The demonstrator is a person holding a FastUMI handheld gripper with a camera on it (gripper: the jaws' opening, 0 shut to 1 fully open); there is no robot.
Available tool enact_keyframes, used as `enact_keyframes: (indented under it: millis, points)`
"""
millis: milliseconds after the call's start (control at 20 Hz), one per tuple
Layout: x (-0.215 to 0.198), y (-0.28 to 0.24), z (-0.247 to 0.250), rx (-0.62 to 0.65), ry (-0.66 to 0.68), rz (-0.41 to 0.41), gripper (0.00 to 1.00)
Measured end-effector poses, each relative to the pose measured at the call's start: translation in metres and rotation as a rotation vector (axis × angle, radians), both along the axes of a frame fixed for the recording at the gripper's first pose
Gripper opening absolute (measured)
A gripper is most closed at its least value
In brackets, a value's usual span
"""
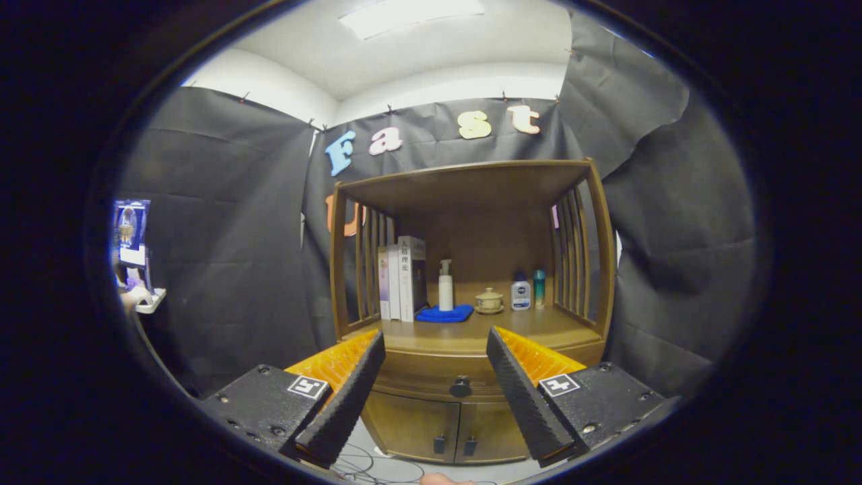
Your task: Pull open the drawer, take out the items inside it, and place them on the countertop above the cabinet.
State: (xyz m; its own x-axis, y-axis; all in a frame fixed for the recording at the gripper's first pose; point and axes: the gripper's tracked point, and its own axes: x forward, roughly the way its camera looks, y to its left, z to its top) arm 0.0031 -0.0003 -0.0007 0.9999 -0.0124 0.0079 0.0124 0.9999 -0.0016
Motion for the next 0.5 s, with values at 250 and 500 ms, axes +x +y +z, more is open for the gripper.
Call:
enact_keyframes:
  millis: [250, 500]
  points:
    - [0.010, -0.021, -0.025, -0.010, 0.051, -0.066, 0.99]
    - [0.066, -0.039, -0.074, 0.026, 0.141, -0.092, 0.99]
